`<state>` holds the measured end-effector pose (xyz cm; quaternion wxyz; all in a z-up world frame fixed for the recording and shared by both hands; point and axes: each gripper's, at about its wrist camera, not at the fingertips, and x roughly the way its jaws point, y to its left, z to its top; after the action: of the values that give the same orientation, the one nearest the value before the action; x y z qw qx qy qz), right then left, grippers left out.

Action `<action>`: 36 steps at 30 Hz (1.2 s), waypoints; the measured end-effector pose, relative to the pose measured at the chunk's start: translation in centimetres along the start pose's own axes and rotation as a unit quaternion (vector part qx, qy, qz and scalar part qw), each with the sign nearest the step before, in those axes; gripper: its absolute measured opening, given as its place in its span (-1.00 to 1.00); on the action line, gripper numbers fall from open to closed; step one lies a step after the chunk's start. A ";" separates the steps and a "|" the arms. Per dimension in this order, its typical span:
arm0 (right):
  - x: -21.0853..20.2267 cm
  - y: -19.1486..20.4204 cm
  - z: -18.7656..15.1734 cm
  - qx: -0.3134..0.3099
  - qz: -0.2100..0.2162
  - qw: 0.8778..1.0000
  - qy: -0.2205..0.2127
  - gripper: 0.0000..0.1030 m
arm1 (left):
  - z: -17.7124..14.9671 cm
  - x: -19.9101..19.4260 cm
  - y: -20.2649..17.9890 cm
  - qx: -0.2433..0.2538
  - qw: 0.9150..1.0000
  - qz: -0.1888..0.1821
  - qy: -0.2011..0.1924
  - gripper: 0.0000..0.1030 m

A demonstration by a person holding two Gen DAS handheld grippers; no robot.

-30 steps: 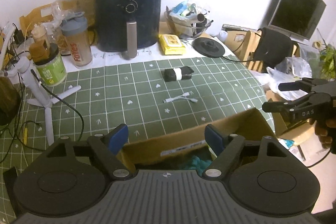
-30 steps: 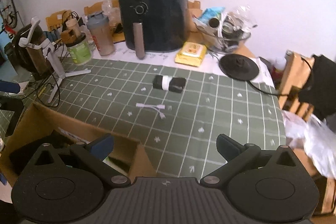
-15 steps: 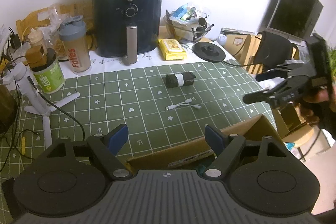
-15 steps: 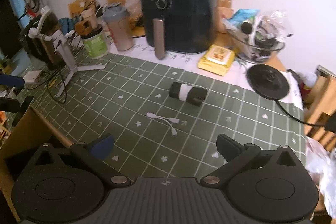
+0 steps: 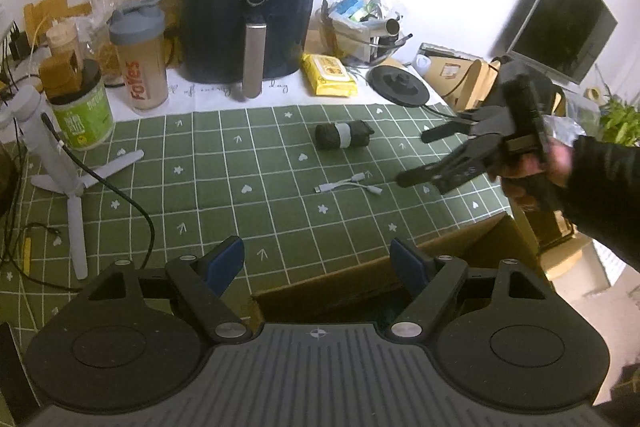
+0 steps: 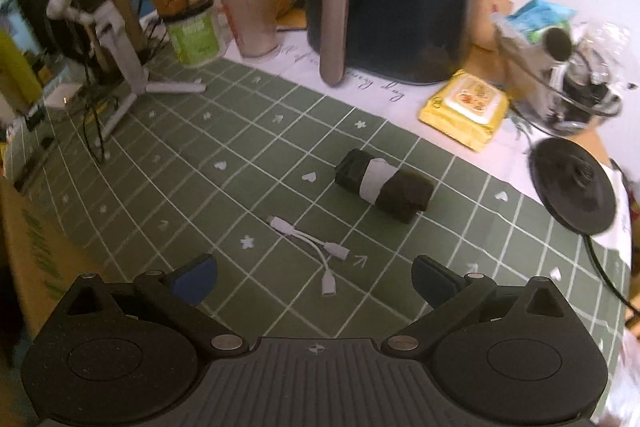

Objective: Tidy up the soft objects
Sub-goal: 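Lower the right gripper onto the white USB cable and close on it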

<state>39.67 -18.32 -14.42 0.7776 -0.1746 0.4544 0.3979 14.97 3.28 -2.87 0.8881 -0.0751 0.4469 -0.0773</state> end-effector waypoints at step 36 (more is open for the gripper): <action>10.7 1.4 2.1 -0.050 -0.021 0.990 0.127 -0.82 | -0.9 -0.2 6.1 -0.033 0.999 -0.029 0.014 0.55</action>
<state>42.65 -11.19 -22.26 0.7123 -0.2720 0.5249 0.3784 14.51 9.26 -4.46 0.8762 -0.1161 0.4591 -0.0891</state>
